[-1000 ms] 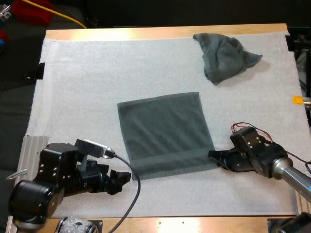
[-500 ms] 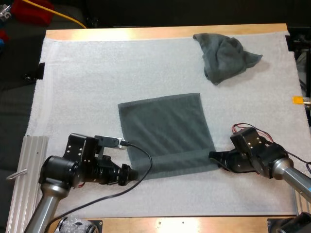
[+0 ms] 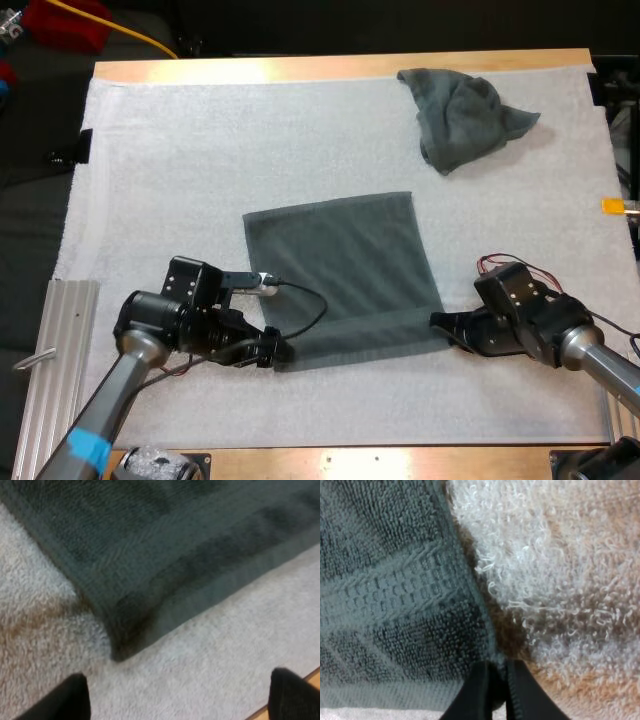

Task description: Pick towel from pile, fold and stack

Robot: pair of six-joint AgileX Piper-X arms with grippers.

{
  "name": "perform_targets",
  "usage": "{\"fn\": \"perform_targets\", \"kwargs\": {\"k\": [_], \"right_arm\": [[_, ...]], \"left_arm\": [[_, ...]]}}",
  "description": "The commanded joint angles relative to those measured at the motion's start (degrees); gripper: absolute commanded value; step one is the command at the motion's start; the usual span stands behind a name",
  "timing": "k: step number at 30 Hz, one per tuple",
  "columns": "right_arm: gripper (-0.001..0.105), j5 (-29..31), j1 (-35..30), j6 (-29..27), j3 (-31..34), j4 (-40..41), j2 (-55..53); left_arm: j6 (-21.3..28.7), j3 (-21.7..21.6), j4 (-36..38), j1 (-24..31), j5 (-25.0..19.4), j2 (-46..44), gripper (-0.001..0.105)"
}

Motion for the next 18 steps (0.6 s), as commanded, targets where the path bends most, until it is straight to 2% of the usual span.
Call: {"fn": "perform_targets", "kwargs": {"k": [1,9,18], "right_arm": [[0.001,0.3,0.1,-0.7,0.0,0.8,-0.4],[0.001,0.3,0.1,-0.7,0.0,0.8,-0.4],[0.001,0.3,0.1,-0.7,0.0,0.8,-0.4]], "left_arm": [[0.0,0.0,-0.7,-0.2,1.0,1.6,0.070],[0.1,0.0,-2.1,-0.2,1.8,8.8,0.070],[3.5,0.0,-3.0,-0.2,3.0,14.1,0.070]]}}
